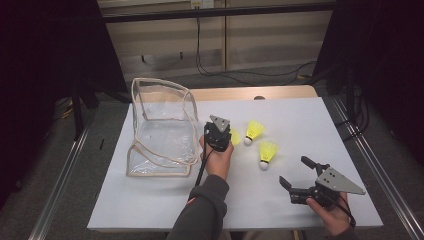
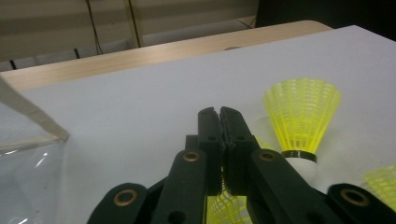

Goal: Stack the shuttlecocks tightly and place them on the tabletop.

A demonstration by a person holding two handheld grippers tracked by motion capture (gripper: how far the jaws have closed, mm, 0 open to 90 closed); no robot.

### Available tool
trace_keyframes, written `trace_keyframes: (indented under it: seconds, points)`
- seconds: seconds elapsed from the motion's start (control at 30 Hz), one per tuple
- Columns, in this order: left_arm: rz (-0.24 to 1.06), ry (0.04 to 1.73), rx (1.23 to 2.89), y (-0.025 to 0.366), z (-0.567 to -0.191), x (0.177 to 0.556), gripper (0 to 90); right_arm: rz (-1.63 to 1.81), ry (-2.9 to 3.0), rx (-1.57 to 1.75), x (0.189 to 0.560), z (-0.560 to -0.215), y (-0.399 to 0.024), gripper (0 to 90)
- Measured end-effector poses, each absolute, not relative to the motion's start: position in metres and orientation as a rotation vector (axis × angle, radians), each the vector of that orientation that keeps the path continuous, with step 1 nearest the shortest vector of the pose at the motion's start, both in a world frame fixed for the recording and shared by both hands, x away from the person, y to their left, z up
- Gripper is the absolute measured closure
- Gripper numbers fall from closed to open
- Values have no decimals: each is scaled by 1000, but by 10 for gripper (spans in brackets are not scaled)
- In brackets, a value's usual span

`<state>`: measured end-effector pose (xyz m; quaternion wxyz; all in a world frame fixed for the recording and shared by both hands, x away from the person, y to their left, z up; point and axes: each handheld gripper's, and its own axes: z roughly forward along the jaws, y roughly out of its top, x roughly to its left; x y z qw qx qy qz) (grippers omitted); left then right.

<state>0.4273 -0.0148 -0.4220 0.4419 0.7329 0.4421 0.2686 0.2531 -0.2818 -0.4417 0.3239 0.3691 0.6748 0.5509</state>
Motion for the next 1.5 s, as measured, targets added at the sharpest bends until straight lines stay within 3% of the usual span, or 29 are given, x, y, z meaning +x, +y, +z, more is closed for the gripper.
trace_keyframes:
  seconds: [1.5]
  points:
    - [666,1063,1882,-27,-428,441,854,1451,1772,963,253,-442,-282,34]
